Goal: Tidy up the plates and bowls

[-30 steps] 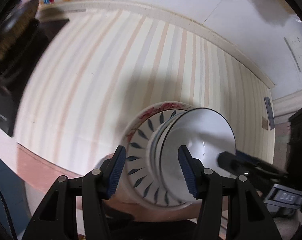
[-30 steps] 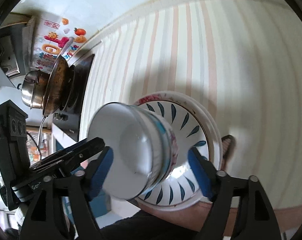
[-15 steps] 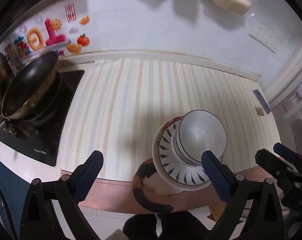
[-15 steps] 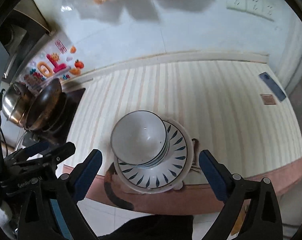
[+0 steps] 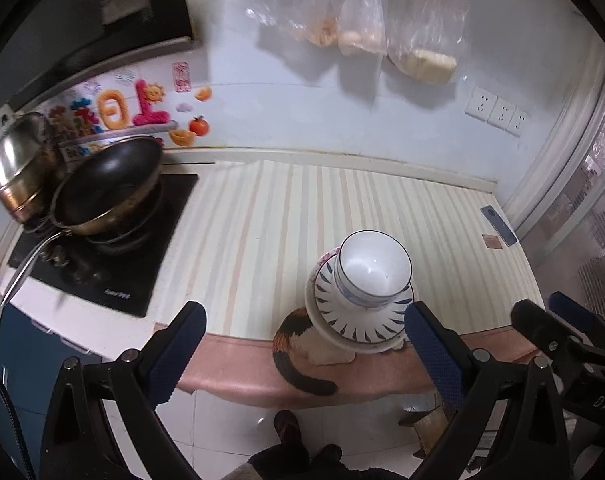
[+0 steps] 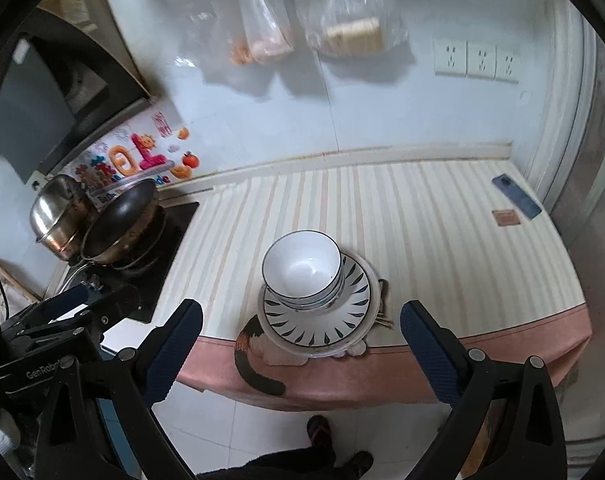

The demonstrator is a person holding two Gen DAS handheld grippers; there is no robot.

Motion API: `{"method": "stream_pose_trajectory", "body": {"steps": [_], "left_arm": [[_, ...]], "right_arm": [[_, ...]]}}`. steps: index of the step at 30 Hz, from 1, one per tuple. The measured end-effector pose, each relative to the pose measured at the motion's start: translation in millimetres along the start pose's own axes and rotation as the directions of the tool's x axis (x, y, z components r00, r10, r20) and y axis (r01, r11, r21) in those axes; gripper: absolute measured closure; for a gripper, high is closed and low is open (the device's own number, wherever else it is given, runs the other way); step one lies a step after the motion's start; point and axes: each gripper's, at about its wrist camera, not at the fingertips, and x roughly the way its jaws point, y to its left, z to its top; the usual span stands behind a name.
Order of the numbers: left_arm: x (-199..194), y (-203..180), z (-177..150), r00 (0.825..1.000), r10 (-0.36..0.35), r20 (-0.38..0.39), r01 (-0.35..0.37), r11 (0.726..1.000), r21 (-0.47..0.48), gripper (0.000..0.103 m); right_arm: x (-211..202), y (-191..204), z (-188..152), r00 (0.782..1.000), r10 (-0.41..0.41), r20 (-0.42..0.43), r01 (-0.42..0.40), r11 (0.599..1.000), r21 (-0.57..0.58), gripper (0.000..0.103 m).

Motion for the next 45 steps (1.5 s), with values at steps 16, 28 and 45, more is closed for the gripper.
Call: {"method": "stream_pose_trajectory", "body": {"steps": [16,28,45], "left_arm": [[-93,-13,-60,0.99,0.087,0.109,-0.086,0.996,-0.01,0.0],[-115,-15,-74,0.976,0.143,0.164,-0.143,0.99,-0.012,0.0],[-121,-15,-77,0.971,0.155,0.179,-0.155,0.988,-0.014,0.0]], "right_arm": [[-118,9,-54,0.993,-0.019,0.117,0.028,0.997,-0.075,0.0],[-138,4,-64,0.989,-0.036,0.142,0.045,0.997,-0.065,0.0],[-134,2,-62,0.989,-0.043,0.139,0.054,0.996,-0.072,0.0]]}}
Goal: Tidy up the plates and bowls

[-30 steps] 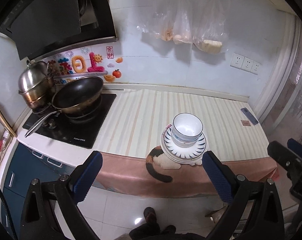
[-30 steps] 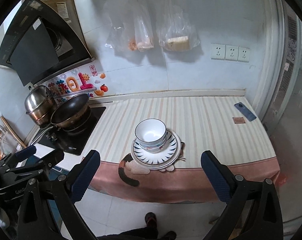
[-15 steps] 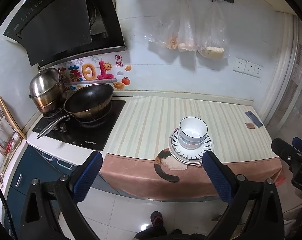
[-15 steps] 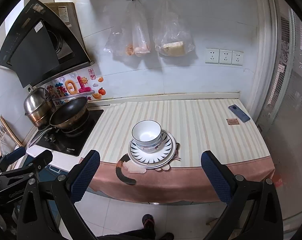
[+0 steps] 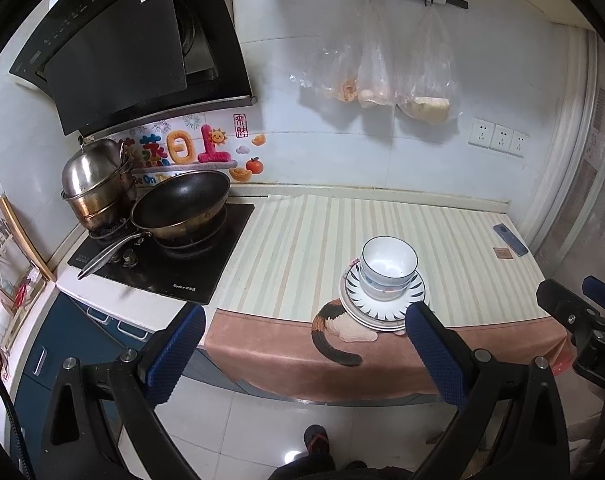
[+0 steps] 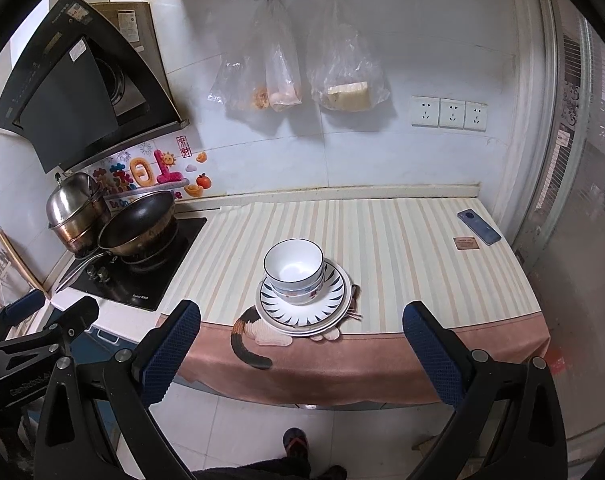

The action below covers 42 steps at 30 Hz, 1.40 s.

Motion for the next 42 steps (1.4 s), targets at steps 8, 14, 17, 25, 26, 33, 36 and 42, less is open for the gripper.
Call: {"method": "stream_pose_trajectory", "body": {"steps": [8,14,17,25,26,33,36,42], "left_arm": [[1,3,1,1.0,-0.004,0.006,0.004,1.0,0.002,0.0],[2,1,4,1.0,-0.007,0.001,0.007,1.0,0.007,0.0],[3,0,5,1.0,-0.01,-0.001,0.01,1.0,0.009,0.0],[1,-3,7,1.0,-0.013,0.002,0.013,1.0,0.01,0.0],[1,-4,7,1.0,-0.015,0.002,0.015,1.0,0.009,0.0],[1,-6,7,1.0,-0.018,0.006,0.018,1.0,0.013,0.0],[1,-7,8,1.0,-0.018,0.012,0.018,1.0,0.012,0.0],[1,-11,7,1.0,-0.015,0.012,0.015,1.0,0.014,0.0]], "right_arm": [[2,2,0,1.0,-0.005,0.002,0.005,1.0,0.0,0.0],[1,4,-1,1.0,-0.009,0.0,0.009,1.0,-0.003,0.0],[0,6,-2,1.0,-0.011,0.0,0.011,1.0,-0.004,0.0],[2,4,-2,1.0,-0.015,-0.008,0.015,1.0,-0.006,0.0],[3,4,-1,1.0,-0.013,-0.009,0.013,1.0,-0.006,0.0],[4,1,0,1.0,-0.016,0.001,0.016,1.0,-0.011,0.0],[4,1,-1,1.0,-0.016,0.002,0.016,1.0,-0.01,0.0],[5,0,0,1.0,-0.015,0.002,0.015,1.0,-0.008,0.0]]}}
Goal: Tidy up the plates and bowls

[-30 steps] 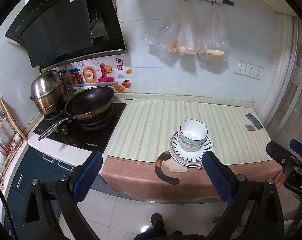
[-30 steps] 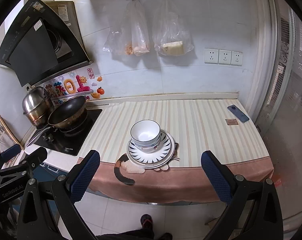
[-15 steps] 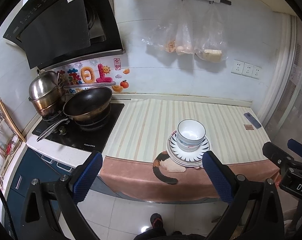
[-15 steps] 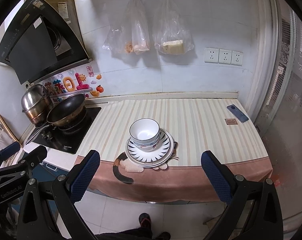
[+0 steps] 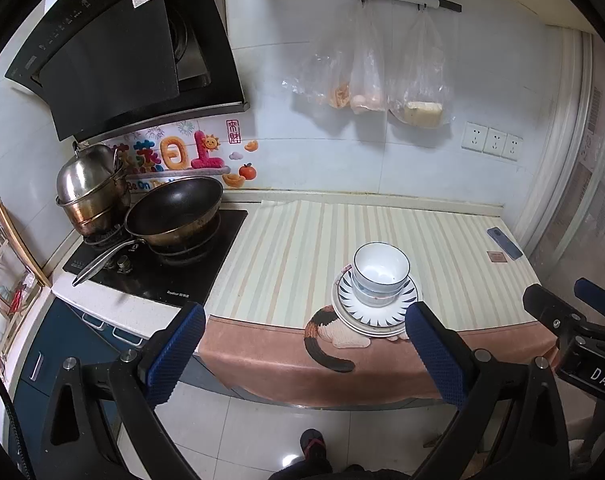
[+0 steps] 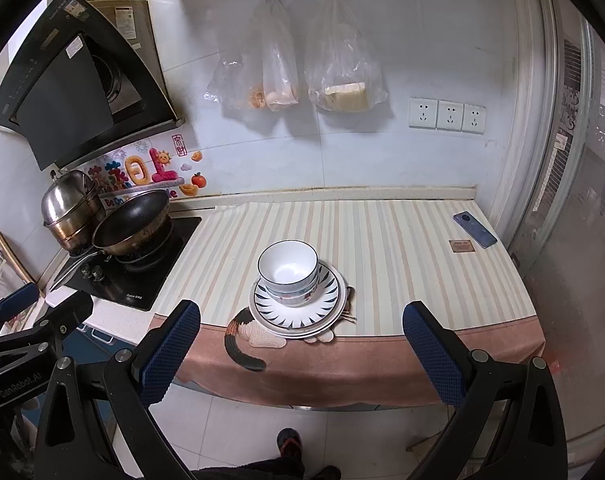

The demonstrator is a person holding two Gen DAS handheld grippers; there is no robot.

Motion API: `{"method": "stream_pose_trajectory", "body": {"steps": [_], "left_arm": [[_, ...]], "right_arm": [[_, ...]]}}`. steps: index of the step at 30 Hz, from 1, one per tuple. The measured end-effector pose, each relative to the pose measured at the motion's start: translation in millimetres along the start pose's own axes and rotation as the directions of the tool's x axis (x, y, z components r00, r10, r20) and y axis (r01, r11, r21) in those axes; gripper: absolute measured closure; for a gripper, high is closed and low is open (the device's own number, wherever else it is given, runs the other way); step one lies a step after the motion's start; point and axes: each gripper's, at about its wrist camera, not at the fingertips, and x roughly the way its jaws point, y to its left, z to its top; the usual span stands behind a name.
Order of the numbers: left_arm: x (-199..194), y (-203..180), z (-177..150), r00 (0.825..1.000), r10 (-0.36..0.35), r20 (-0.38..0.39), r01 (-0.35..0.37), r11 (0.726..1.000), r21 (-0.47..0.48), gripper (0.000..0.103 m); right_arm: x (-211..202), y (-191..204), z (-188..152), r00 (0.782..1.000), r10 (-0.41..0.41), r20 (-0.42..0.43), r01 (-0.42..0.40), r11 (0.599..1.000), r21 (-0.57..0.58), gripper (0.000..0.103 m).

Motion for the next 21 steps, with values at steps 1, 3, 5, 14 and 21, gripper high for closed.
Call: {"method": "stream_pose_trajectory", "body": {"steps": [1,3,5,14,21], "left_arm": [[-0.3,1.0,-0.2,1.0,0.001,0.0,-0.001,1.0,-0.001,0.0],[-0.1,1.4,0.5,1.0,0.0,-0.002,0.0,1.0,-0.004,0.0],[-0.9,1.2,0.7,1.0,0.003,0.0,-0.003,1.0,-0.004,0.0],[-0.5,3.3,1.0,1.0,0.006,-0.003,-0.006,1.0,-0.009,0.0],[-0.4,3.4,-0.3,1.0,0.01,-0.005,-0.01,1.0,-0.014,0.0]], "right_arm": [[0.4,0.0,0.5,1.0,0.001,0.0,-0.001,1.0,-0.001,0.0],[1.1,-0.7,0.8,1.0,-0.001,-0.001,0.001,1.0,-0.002,0.0],[1.6,-1.4,0.7,1.0,-0.002,0.0,0.002,1.0,0.001,0.0],[2.2,-1.1,0.8,1.0,-0.004,-0.001,0.004,1.0,0.002,0.0],[7.2,-2.0,-0.1,1.0,-0.002,-0.009,0.002,1.0,0.0,0.0]]}}
